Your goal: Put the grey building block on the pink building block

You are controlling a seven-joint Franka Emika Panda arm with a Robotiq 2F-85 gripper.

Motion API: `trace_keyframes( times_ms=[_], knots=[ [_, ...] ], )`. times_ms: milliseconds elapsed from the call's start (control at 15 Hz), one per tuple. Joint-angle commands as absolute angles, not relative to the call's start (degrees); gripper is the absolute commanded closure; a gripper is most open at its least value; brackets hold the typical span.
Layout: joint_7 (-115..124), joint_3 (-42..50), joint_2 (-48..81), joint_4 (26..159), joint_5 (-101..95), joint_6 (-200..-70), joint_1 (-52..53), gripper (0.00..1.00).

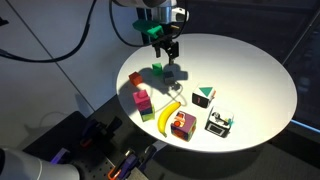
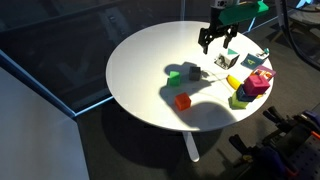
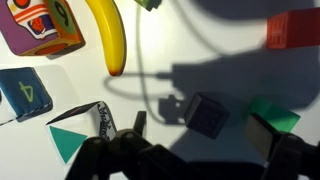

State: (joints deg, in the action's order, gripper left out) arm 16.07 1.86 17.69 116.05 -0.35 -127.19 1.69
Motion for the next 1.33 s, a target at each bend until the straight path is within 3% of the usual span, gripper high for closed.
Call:
trace_keyframes(
  times_ms=[0,1267],
  knots=[
    [16.0,2.0,17.7,116.0,-0.3,-127.1,1.8,0.0],
    [23.9,2.6,29.2,113.0,2.3,-141.0,4.1,0.0]
  ],
)
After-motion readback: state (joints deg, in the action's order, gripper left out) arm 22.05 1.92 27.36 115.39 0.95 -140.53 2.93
